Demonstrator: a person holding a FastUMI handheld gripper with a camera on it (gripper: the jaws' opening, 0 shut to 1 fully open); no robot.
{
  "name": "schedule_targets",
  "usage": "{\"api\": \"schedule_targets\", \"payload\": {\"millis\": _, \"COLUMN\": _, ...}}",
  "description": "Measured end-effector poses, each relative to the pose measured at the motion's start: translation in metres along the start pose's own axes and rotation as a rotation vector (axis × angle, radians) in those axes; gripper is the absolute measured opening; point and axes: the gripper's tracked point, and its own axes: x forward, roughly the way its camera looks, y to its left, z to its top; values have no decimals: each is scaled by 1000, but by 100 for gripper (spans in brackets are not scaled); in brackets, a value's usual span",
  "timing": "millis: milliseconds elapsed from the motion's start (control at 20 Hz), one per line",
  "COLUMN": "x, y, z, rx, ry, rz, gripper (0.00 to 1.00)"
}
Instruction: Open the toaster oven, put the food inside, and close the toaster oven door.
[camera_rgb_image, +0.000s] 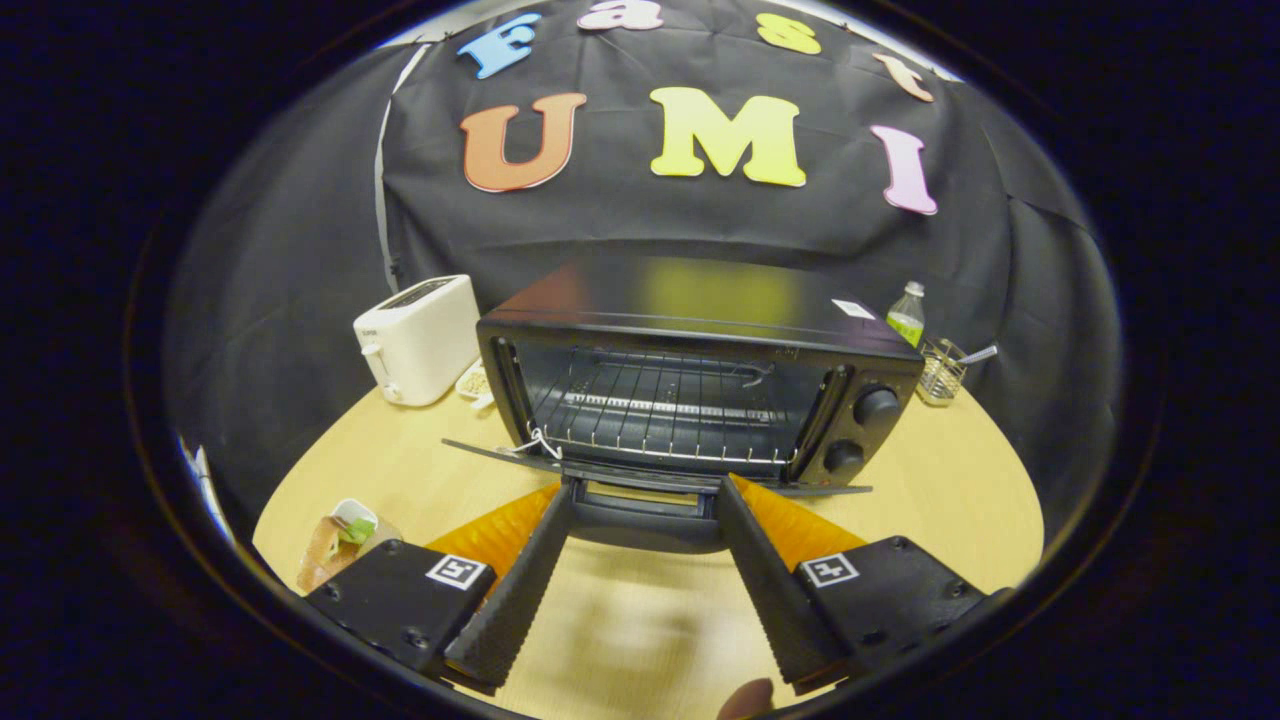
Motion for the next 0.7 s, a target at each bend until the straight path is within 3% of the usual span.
{"api": "schedule_targets", "payload": {"millis": 100, "x": -2, "y": 0, "z": -10, "rx": -45, "ry": -4, "rz": -3, "gripper": 98}}
{"api": "schedule_targets", "payload": {"millis": 250, "x": -6, "y": 3, "z": -30, "rx": 4, "ry": 24, "rz": 4, "gripper": 98}}
{"api": "schedule_targets", "payload": {"millis": 450, "x": 2, "y": 5, "z": -95, "rx": 60, "ry": 210, "rz": 30, "gripper": 96}}
{"api": "schedule_targets", "payload": {"millis": 700, "x": -6, "y": 5, "z": -73, "rx": 54, "ry": 160, "rz": 92, "gripper": 94}}
